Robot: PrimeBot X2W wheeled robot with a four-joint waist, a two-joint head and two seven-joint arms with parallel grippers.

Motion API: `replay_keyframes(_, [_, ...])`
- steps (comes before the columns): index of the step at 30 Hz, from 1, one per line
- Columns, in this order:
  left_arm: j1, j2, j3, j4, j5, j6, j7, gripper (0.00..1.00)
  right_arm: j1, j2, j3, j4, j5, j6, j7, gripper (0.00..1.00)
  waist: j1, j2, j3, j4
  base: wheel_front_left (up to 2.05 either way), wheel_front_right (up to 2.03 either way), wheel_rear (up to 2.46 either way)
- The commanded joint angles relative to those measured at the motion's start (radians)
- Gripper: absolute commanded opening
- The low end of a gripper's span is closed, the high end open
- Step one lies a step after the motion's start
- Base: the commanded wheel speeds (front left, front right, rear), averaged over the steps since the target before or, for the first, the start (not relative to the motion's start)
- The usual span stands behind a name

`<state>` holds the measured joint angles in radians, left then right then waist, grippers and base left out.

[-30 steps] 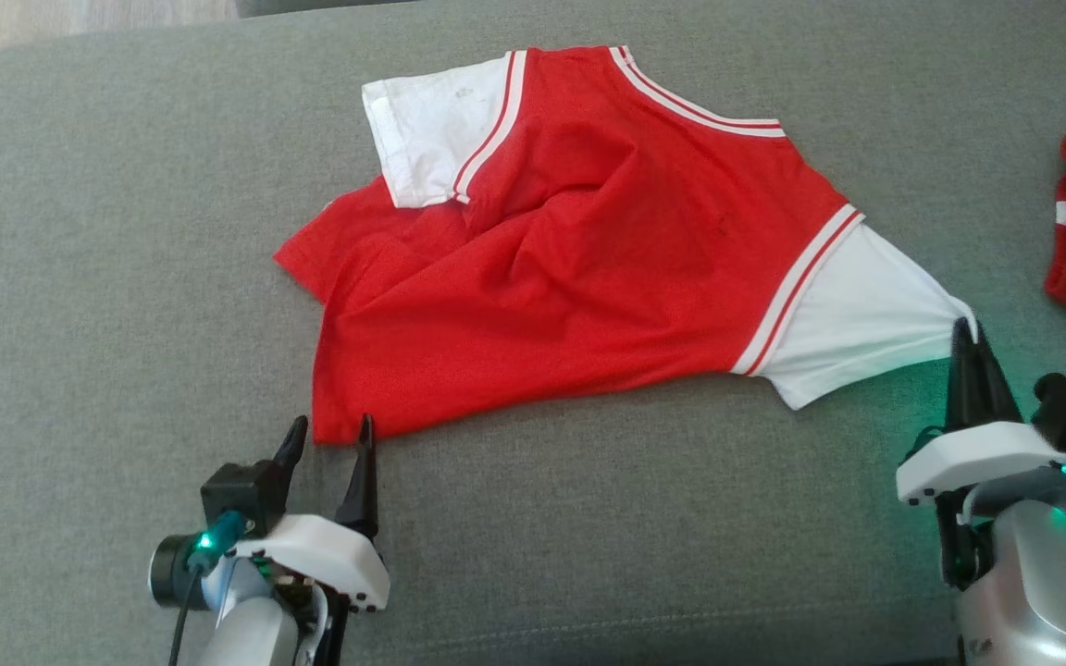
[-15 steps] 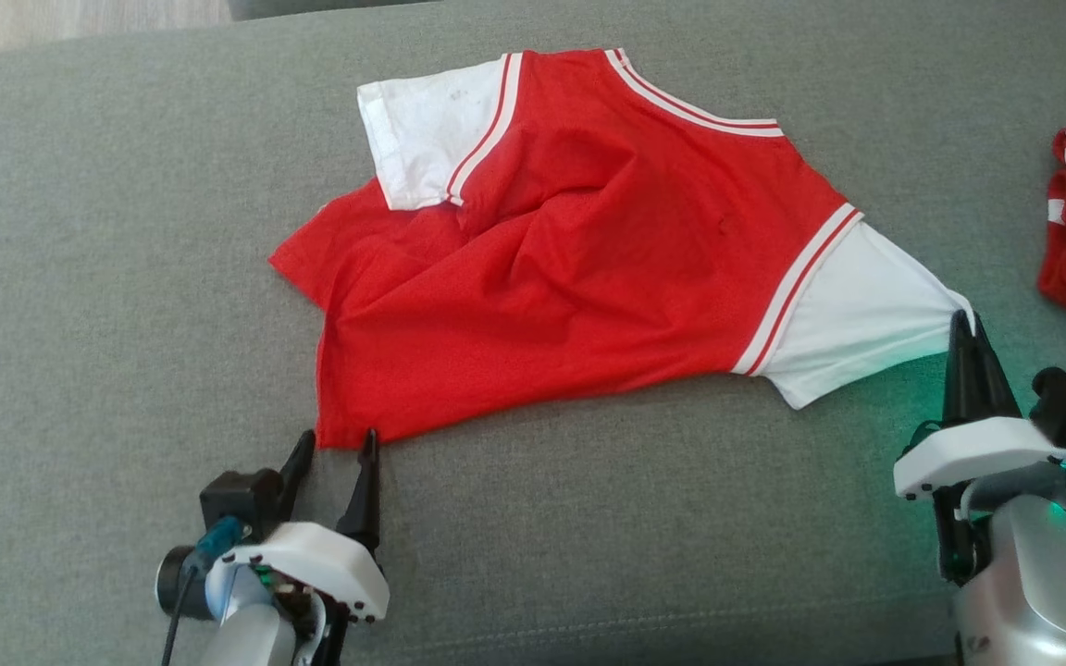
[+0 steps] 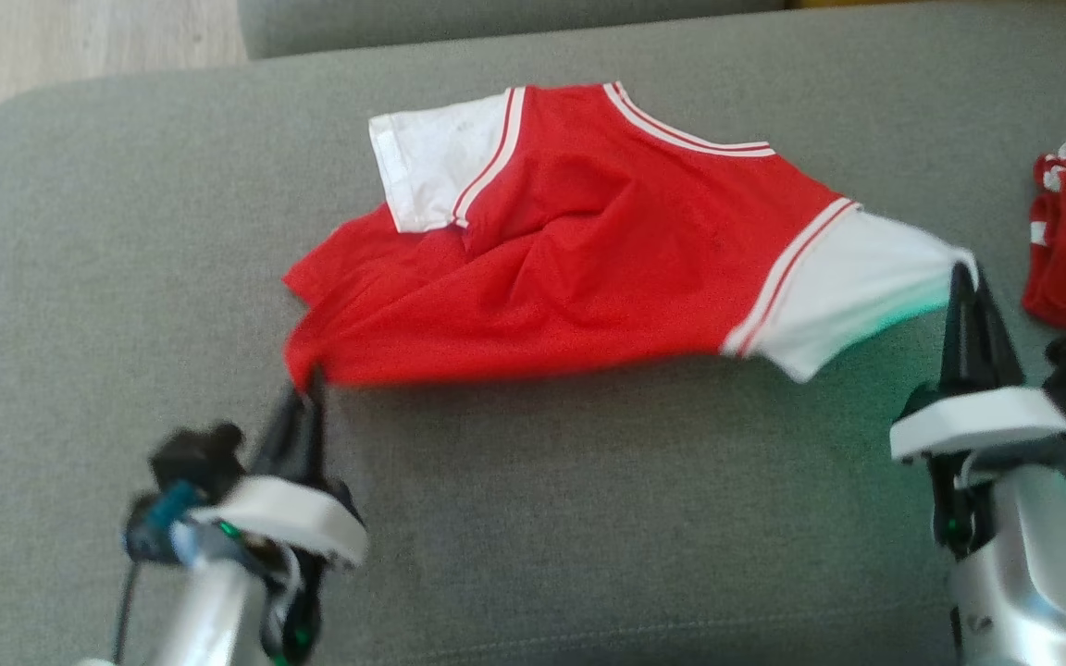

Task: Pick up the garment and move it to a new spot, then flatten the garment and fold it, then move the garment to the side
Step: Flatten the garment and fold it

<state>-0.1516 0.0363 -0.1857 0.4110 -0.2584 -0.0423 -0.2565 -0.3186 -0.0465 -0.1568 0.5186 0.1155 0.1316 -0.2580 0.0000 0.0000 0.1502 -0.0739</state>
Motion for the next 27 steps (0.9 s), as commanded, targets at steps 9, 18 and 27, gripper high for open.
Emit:
replay_keyframes(9, [-0.259,0.092,0.169,-0.195,0.095,-0.044,-0.005,0.00,-0.196,-0.014,0.072,-0.228,0.079,-0.001,-0.004,0.00,0.0000,0.0000,-0.056,-0.020,0.00,0.00,0.00])
replay_keyframes(18, [-0.576,0.226,0.183,-0.183,0.156,-0.065,0.009,0.00,-0.508,-0.112,0.173,-0.311,0.175,-0.001,0.017,0.00,0.0000,0.0000,-0.043,-0.036,0.00,0.00,0.00])
replay_keyframes(27, [-0.780,0.252,0.152,0.017,0.187,-0.051,0.101,0.00,-0.751,-0.105,0.207,-0.094,0.158,-0.001,0.044,0.00,0.0000,0.0000,0.138,-0.021,0.00,0.00,0.00])
